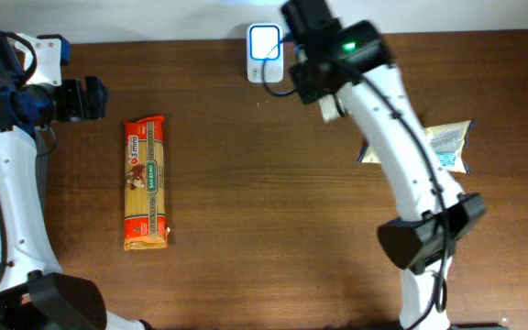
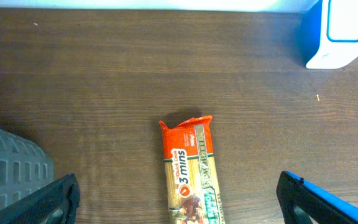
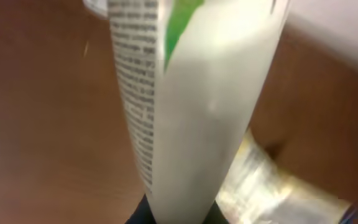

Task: Scan the item barcode
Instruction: 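Hold the pouch up in front of the scanner, then place the pouch on the table left of the snack bag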

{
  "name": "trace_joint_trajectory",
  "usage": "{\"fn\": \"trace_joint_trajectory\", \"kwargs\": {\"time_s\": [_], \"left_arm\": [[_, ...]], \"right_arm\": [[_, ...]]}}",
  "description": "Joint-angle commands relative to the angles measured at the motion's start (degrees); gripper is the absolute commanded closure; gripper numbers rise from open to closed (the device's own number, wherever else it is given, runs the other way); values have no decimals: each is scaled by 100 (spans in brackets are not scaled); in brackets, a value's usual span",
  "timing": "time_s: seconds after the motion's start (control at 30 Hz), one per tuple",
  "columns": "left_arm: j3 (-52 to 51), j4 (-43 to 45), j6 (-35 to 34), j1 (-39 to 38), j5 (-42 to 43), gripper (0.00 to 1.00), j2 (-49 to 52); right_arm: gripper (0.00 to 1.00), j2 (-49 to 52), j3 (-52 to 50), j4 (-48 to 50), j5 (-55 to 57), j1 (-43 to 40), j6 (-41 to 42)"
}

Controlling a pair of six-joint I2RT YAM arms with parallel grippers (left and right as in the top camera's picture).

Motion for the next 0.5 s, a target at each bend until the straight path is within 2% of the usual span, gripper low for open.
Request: {"fn": "trace_joint_trajectory", "kwargs": {"time_s": [0.0,0.13,0.27,0.47], "left_arm": [[31,7,94,39,44,1,-118],[31,7,94,39,44,1,-118],[31,7,94,39,44,1,-118],[31,7,94,39,42,1,-118]], "right_arm": [[96,282,-258,-616,-1215,-570,1147],[96,393,-1742,-90,-1814,-1012,1147],[96,393,-3093,737,-1878,-1182,1150],[96,396,-3893,1158,-1829,-1694,1147]]}}
